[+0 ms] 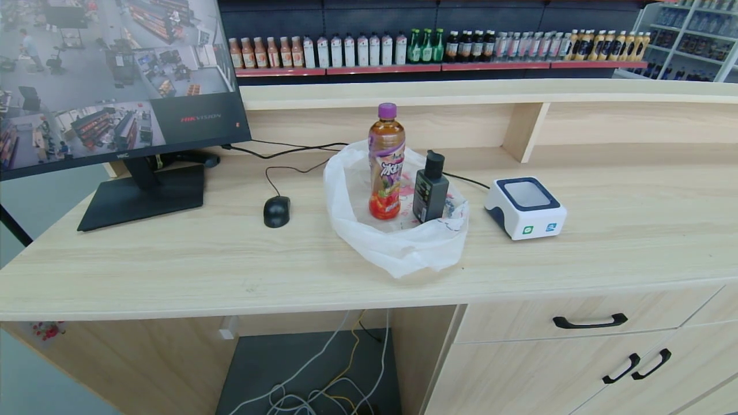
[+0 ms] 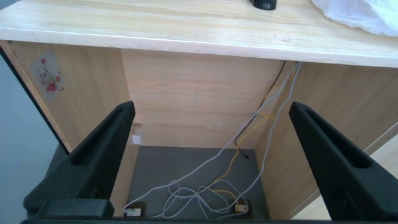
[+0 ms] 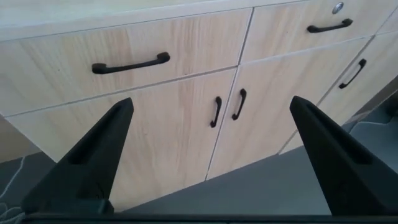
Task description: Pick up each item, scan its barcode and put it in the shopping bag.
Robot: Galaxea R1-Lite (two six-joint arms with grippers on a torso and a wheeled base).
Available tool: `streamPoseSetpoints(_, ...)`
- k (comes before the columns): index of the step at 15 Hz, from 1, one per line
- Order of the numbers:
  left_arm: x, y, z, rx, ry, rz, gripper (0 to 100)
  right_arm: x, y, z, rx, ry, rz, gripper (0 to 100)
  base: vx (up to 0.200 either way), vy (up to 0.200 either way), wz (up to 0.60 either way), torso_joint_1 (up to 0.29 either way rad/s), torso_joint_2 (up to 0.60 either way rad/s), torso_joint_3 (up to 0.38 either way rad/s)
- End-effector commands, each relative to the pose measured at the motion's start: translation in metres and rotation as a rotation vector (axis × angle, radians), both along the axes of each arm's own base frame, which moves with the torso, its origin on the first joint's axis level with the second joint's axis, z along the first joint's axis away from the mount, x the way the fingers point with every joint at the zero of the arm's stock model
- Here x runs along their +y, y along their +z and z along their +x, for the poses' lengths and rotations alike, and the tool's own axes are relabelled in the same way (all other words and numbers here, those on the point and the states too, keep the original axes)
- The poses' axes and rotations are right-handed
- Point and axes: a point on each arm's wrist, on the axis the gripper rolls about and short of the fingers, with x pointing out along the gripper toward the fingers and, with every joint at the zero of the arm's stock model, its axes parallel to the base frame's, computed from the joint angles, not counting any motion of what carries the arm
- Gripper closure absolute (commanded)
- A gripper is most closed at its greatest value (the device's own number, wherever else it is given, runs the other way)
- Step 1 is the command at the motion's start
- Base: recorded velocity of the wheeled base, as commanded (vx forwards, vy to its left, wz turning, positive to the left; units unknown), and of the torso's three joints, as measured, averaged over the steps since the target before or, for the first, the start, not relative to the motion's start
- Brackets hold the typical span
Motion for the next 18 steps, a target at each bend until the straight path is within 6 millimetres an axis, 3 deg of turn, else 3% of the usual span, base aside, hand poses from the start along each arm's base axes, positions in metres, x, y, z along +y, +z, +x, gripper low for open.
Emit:
streamPoseSetpoints(1,0.0,0.0,0.0,0.0,0.001,0.0,0,0.001,-0.0017,-0.0006,-0.027,0.135,0.035,0,0.0,0.0,0.0,0.0,0.0,0.0)
streamPoseSetpoints(6,0.0,0.0,0.0,0.0,0.001,0.003,0,0.0059,-0.0046,-0.0012,-0.014,0.411,-0.001,0,0.0,0.0,0.0,0.0,0.0,0.0)
streamPoseSetpoints(10,0.0,0.0,0.0,0.0,0.001,0.001,0,0.0063,-0.0069,-0.0013,0.007,0.428,0.04,0,0.0,0.0,0.0,0.0,0.0,0.0)
streamPoseSetpoints(13,0.0,0.0,0.0,0.0,0.001,0.001,0,0.0063,-0.007,-0.0015,0.005,0.428,0.044,0,-0.2,0.0,0.0,0.006,0.0,0.001)
streamPoseSetpoints(18,0.0,0.0,0.0,0.0,0.001,0.001,0,0.0063,-0.007,-0.0015,0.005,0.428,0.044,0,0.0,0.0,0.0,0.0,0.0,0.0)
